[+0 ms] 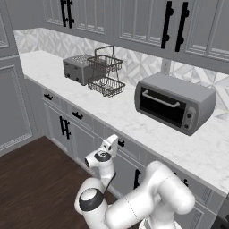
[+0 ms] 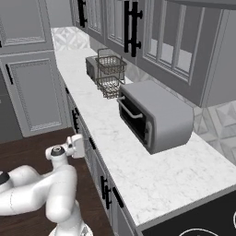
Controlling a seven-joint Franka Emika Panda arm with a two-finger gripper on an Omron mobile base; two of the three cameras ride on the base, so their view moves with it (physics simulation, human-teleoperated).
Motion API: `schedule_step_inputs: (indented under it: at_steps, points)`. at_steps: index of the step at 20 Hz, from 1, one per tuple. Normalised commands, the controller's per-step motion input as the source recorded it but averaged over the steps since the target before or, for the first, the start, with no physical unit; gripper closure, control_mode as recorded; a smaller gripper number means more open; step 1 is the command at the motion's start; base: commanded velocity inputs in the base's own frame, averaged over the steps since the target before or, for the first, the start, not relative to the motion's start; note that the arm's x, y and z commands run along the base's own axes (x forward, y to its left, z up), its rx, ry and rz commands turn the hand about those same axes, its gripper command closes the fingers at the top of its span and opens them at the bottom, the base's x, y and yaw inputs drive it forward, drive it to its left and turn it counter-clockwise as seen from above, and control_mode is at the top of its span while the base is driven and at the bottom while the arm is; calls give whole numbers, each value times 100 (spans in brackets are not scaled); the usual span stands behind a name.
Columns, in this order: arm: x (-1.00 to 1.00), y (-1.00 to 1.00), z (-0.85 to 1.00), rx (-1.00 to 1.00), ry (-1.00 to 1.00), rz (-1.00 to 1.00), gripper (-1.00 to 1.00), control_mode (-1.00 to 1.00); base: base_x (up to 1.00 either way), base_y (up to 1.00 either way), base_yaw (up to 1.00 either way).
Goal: Take a straw from the drawer in front and place it inside the glass cup on the dining counter.
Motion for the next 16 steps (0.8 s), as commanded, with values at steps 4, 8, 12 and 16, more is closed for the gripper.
schedule_step_inputs:
  at_steps: [4,8,12,16]
  points:
    - [24,-2,-28,0,0,0,-100,-100,0,0,0]
    - [25,-4,-38,-1,0,0,-100,-100,0,0,0]
    - [29,-4,-40,-3,0,0,-100,-100,0,0,0]
    - [32,0,-39,-4,0,0,-100,-100,0,0,0]
